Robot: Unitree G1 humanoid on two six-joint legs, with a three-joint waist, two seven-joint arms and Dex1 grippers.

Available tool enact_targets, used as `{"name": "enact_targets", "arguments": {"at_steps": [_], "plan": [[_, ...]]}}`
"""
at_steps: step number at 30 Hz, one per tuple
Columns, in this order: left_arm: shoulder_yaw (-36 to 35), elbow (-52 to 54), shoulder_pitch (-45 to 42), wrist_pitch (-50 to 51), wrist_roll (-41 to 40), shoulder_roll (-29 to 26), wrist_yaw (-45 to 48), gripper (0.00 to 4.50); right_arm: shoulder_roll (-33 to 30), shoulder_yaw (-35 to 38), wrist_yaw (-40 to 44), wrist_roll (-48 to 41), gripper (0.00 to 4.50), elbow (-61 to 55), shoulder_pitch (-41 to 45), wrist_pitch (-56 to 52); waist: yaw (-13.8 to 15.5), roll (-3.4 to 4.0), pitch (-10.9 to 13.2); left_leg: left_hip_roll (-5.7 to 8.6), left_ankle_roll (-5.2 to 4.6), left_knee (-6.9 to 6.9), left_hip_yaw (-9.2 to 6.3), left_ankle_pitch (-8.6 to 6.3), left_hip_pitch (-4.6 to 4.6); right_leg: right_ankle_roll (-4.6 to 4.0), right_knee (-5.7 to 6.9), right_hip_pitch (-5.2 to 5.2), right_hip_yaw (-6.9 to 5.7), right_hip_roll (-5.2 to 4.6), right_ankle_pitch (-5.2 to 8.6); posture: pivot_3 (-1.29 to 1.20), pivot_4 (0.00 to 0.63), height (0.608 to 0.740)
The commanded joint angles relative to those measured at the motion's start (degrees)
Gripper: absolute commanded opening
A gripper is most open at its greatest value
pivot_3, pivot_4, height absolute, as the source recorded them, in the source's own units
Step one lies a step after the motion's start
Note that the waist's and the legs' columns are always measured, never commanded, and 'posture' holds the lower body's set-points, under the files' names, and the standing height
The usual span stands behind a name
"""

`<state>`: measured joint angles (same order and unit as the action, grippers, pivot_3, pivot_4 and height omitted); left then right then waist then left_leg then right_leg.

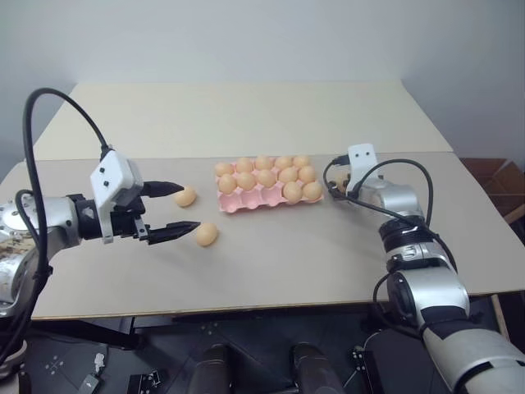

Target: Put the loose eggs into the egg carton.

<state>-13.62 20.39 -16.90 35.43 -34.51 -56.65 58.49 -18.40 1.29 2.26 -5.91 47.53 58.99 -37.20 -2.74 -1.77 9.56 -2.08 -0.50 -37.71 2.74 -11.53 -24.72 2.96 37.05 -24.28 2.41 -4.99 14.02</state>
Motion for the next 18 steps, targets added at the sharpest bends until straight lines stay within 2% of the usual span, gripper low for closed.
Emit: {"name": "enact_targets", "arguments": {"at_steps": [1,5,7,10,12,15,18], "plan": [[-1.01,0.84,-0.56,-0.56,0.02,-0.42,-0.32,4.25,0.43,2.13,-0.7,0.5,3.94,4.07,2.56,5.13,-0.17,0.0,0.0,0.0,0.0,0.0,0.0,0.0,0.01,0.0,0.01,0.0,0.0,0.0,0.0,0.0,0.15,0.74],[-1.32,0.68,-0.48,-0.45,0.23,-0.61,-0.31,4.25,1.19,3.29,-0.42,0.44,2.53,7.02,3.33,8.01,-0.24,0.0,0.0,0.0,0.0,0.01,-0.01,0.0,0.03,0.0,0.01,0.01,0.0,0.01,0.0,0.0,0.15,0.74],[-1.46,0.57,-0.41,-0.47,0.33,-0.71,-0.28,4.25,1.41,3.6,-0.56,0.5,1.96,7.86,3.69,8.63,-0.29,0.0,0.0,0.0,0.0,0.01,-0.01,0.0,0.04,0.01,0.02,0.03,0.0,0.0,-0.01,0.0,0.15,0.74],[-2.08,0.63,0.1,-0.3,0.38,-0.79,-0.64,4.25,1.53,3.4,-0.14,0.74,1.8,7.18,3.76,8.96,-0.33,0.0,0.0,0.0,0.0,0.01,-0.01,0.0,0.04,0.01,0.02,0.02,0.0,0.01,-0.01,0.0,0.15,0.74],[-3.67,0.8,1.39,0.36,0.19,-0.97,-1.24,4.25,1.18,2.7,1.43,0.82,1.79,2.73,2.55,7.72,-0.48,0.01,0.0,0.0,0.0,0.01,-0.01,0.0,0.04,0.01,0.02,0.02,0.0,0.0,-0.01,0.0,0.15,0.74],[-6.98,1.24,5.38,0.93,0.76,-2.11,-1.35,4.25,-0.21,-0.77,6.31,1.24,1.79,-13.53,-3.03,3.02,-0.71,0.02,0.01,-0.01,0.0,0.05,-0.04,0.0,0.02,0.01,0.05,-0.03,0.01,-0.01,-0.01,0.0,0.15,0.74],[-10.22,2.85,10.61,1.17,1.41,-3.31,-0.71,4.25,-1.81,-3.17,10.44,-0.49,1.77,-35.62,-10.19,-4.92,-0.69,0.03,0.01,-0.01,0.0,0.16,-0.11,0.0,-0.01,0.01,0.05,-0.11,0.0,-0.03,-0.01,0.0,0.15,0.74]]}}
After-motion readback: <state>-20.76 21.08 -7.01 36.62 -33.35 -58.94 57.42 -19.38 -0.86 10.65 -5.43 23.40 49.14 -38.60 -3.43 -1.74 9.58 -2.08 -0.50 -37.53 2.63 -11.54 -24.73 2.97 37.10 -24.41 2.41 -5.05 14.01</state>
